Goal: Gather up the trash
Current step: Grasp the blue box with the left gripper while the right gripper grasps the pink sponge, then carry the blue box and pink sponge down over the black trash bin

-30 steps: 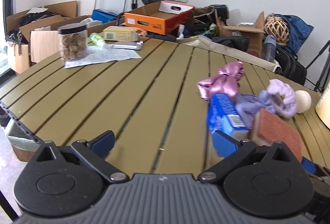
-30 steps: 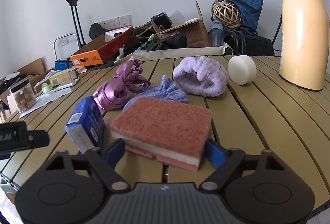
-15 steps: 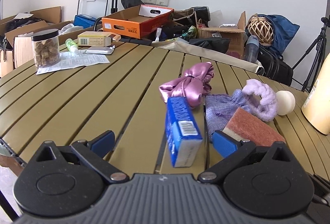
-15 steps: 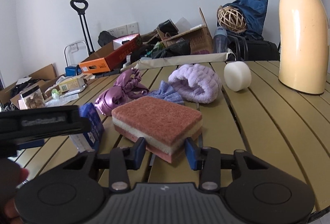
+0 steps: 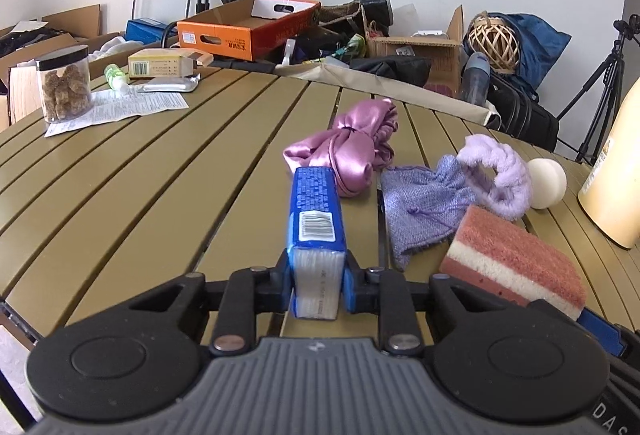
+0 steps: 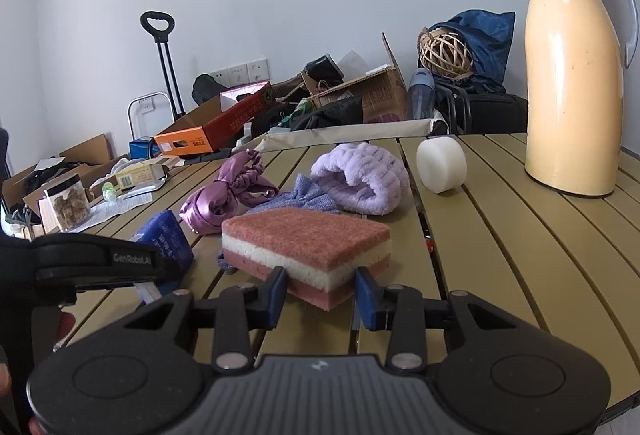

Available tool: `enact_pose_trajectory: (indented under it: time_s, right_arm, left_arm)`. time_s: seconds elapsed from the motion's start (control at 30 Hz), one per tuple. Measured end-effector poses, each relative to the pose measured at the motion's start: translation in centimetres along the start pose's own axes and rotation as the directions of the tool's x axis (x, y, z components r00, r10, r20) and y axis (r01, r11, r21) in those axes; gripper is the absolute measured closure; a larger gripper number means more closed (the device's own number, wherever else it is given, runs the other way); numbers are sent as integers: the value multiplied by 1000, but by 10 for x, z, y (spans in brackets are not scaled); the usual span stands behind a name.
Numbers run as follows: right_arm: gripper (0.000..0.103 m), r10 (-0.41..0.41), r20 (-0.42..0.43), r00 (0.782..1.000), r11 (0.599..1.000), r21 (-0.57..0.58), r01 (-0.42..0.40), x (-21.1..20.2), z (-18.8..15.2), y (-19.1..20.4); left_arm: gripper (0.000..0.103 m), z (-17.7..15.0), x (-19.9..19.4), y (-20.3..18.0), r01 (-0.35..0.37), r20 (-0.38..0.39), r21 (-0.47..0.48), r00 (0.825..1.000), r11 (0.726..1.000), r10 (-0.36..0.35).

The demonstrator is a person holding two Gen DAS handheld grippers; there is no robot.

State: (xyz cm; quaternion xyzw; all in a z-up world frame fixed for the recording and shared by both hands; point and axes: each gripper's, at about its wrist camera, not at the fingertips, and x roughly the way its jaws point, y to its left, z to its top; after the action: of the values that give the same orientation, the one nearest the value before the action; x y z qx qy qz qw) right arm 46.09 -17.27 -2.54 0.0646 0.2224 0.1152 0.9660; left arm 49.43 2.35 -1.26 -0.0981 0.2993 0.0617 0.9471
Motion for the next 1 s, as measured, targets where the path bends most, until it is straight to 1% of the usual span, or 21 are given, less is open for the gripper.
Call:
enact_pose_trajectory:
  time_s: [0.13, 0.37, 0.63, 0.83, 1.0]
  right_arm:
    - [70, 4, 20, 1000, 1000, -4, -4, -6, 0, 0]
    - [71, 15, 39, 999, 1000, -14, -15, -14, 1, 1]
    - [71, 24, 84, 996, 999, -23, -22, -30, 4, -1]
    - [72, 37, 107, 994, 999, -34, -34, -46, 4, -2]
    - [72, 48, 130, 990, 998, -52, -42, -68, 2, 2]
  left_arm:
    - [80, 2, -4, 3, 2, 12, -8, 1000, 1000, -1]
    - [80, 2, -11, 5, -9, 29, 3, 1000, 1000, 8]
    - [80, 2, -25, 5, 1, 63, 16, 998, 1000, -2]
    - [80, 0, -42, 4, 2, 89, 42, 996, 999, -6]
    - [80, -5, -64, 3, -6, 113, 61, 994, 998, -1]
